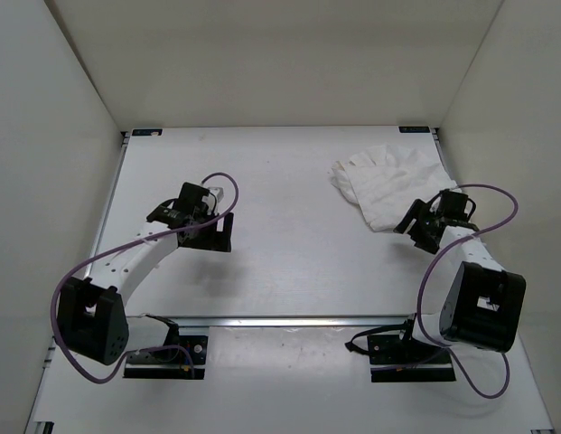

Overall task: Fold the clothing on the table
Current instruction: Grab the skirt from the pile

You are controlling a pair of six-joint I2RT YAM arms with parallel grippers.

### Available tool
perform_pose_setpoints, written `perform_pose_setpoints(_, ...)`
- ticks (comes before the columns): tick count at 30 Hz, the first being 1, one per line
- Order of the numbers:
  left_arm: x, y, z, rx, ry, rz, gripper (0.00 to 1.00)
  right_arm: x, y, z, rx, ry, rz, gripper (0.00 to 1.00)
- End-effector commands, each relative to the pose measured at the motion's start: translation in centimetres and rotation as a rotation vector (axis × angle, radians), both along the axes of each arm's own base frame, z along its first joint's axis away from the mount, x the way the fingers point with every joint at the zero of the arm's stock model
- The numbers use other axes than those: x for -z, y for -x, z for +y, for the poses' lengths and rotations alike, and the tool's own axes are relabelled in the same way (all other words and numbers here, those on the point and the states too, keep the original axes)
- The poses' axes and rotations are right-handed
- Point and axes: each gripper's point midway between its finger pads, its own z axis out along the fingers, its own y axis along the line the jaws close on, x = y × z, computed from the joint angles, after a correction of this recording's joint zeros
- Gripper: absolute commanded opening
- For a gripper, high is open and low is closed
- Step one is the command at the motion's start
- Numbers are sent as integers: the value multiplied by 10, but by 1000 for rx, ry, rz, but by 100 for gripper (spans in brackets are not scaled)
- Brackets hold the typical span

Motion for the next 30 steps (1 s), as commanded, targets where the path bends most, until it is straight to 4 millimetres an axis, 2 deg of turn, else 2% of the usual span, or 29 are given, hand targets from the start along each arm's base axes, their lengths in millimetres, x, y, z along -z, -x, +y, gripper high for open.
perform_pose_setpoints(1,-9,-7,-3,18,30,-40,98,-10,-23,8,-8,-21,-101,70)
perform_pose_setpoints(2,-7,-8,-4,14,26,-34,98,-15,-31,16,-18,-47,-122,71)
perform_pose_setpoints(6,-2,-9,-7,21,28,-9,99,-12,-38,34,-35,-60,-132,71)
perform_pose_setpoints(7,-1,-9,-7,22,24,-7,99,-8,-36,43,-44,-74,-125,71)
perform_pose_setpoints(8,3,-7,-7,23,23,10,98,-2,-34,43,-36,-76,-127,70)
perform_pose_setpoints(10,1,-9,-9,28,33,-1,99,2,-38,51,-39,-80,-138,70)
perform_pose_setpoints(15,2,-6,-4,33,20,12,99,19,-45,52,-17,-74,-98,68)
perform_pose_setpoints(20,4,-8,-4,37,17,22,99,18,-64,50,10,-48,-116,65)
perform_pose_setpoints(22,3,-10,-7,40,19,17,99,23,-64,51,15,-48,-99,64)
perform_pose_setpoints(24,5,-9,-8,45,20,25,99,20,-76,50,14,-43,-130,63)
perform_pose_setpoints(26,5,-9,-8,46,19,27,99,23,-80,49,19,-48,-120,59)
perform_pose_setpoints(29,6,-8,-7,37,20,31,99,29,-85,50,6,-62,-95,24)
perform_pose_setpoints(30,5,-8,-8,43,22,31,99,27,-86,51,0,-59,-98,19)
